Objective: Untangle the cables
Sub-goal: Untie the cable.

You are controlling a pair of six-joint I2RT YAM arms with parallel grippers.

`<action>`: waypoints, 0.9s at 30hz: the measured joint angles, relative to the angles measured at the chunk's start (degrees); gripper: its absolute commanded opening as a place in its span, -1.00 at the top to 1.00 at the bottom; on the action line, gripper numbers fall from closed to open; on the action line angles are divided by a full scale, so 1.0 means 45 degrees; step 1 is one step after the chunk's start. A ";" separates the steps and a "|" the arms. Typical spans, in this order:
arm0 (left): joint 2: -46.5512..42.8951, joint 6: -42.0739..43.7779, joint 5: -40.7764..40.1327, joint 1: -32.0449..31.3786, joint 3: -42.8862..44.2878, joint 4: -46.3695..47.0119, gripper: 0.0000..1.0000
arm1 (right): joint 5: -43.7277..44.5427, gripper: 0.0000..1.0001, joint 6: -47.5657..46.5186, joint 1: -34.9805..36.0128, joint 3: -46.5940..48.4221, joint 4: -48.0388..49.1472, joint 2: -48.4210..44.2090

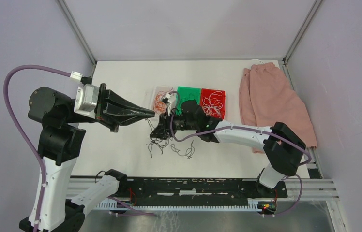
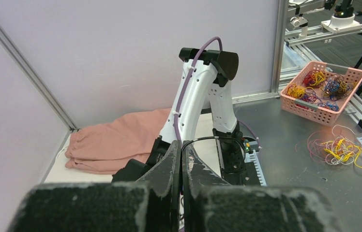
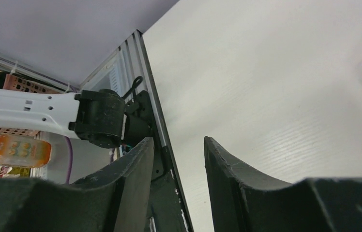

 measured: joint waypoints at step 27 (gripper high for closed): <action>-0.0816 0.0058 -0.0117 0.0000 -0.1894 -0.0442 0.94 | 0.0826 -0.91 -0.2681 -0.0005 -0.1035 -0.2375 -0.6003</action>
